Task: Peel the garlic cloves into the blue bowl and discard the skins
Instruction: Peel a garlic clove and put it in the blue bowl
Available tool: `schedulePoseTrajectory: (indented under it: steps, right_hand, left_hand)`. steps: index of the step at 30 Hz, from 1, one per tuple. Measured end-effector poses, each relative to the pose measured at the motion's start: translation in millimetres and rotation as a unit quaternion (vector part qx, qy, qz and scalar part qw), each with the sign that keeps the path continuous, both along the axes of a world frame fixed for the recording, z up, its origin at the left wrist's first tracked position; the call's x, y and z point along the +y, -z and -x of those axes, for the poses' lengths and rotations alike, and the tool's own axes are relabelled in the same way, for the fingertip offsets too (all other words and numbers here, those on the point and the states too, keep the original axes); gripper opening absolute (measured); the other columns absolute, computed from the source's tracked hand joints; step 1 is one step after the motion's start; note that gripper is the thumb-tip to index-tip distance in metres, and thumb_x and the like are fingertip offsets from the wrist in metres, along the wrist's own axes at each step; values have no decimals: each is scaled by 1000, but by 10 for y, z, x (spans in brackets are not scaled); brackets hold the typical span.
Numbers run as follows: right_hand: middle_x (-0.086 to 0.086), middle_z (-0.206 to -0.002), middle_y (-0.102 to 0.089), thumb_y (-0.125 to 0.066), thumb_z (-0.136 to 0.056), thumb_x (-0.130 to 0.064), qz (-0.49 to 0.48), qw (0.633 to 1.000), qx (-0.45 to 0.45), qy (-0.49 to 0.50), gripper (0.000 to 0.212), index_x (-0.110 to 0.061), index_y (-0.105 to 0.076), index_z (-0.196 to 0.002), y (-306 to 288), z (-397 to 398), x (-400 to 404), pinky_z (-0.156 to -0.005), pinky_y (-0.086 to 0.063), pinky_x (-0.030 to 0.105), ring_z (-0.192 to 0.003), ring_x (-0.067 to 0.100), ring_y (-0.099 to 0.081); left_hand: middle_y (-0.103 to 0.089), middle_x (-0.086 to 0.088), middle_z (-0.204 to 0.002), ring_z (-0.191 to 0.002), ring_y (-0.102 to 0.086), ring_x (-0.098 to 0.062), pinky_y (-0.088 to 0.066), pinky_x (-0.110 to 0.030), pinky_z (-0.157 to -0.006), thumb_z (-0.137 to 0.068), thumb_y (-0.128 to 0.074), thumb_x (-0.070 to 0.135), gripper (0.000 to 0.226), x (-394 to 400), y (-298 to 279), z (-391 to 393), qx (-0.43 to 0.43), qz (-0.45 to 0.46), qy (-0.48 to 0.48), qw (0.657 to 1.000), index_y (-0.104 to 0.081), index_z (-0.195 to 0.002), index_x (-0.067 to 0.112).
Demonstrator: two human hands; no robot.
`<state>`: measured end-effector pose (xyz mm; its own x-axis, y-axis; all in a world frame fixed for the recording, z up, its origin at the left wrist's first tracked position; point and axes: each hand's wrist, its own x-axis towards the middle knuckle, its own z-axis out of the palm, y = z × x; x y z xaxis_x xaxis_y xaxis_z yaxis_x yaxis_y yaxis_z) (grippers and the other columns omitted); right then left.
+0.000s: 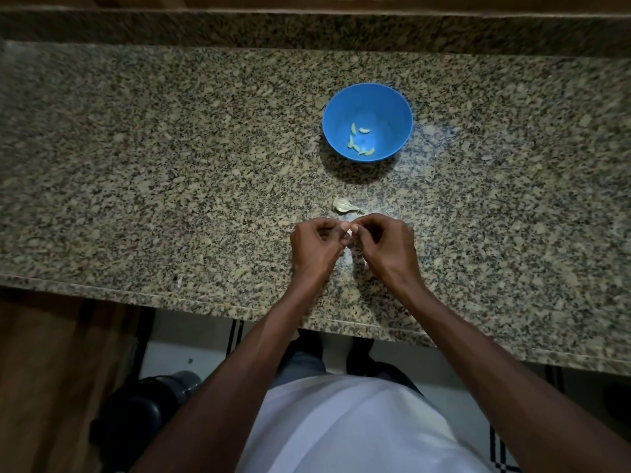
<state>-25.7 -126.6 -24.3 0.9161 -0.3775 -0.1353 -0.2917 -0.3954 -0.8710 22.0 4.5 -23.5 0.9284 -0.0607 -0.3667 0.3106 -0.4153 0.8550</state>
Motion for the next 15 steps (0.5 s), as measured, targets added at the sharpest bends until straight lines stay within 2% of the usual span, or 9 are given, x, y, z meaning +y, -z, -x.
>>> schedulePoseTrajectory:
  steps: [4,7,9,11,15]
  right_hand:
    - [-6,-86,-78,-74,-98,-28,-26,999,17,8,17,-14,-80,-104,6,-23,-13,-65,-58,18,-76,2,-73]
    - [-4,-86,-79,-74,-97,-31,-64,996,50,30,19,-15,-80,-103,30,-52,-30,-70,-63,28,-79,7,-76]
    - [-1,-84,-79,-74,-97,-27,-111,991,64,44,16,-13,-80,-103,38,-61,-32,-75,-66,38,-79,14,-77]
    - [3,-84,-79,-75,-97,-26,-149,985,73,51,18,-11,-79,-105,30,-57,-39,-77,-66,43,-79,19,-77]
    - [9,-87,-80,-75,-97,-21,-235,965,90,69,23,-3,-76,-110,-5,-45,-51,-84,-65,45,-80,21,-77]
  left_hand:
    - [-77,-1,-84,-71,-74,-4,-62,-23,-66,-94,-75,26,21,10,-15,35,-16,0,12,1000,-77,-104,7]
    - [-77,-7,-88,-71,-74,-5,-57,-18,-63,-94,-75,21,24,11,-17,27,24,56,-9,998,-75,-108,2]
    - [-77,-9,-91,-74,-75,-7,-57,-17,-66,-94,-74,15,21,21,-27,30,47,90,-16,995,-73,-110,1]
    - [-77,-8,-95,-83,-77,-11,-60,-22,-73,-93,-75,14,20,34,-20,41,55,109,-21,992,-73,-110,3]
    - [-78,-9,-99,-95,-77,-20,-63,-36,-86,-89,-81,19,24,51,10,54,59,136,-37,988,-75,-107,5]
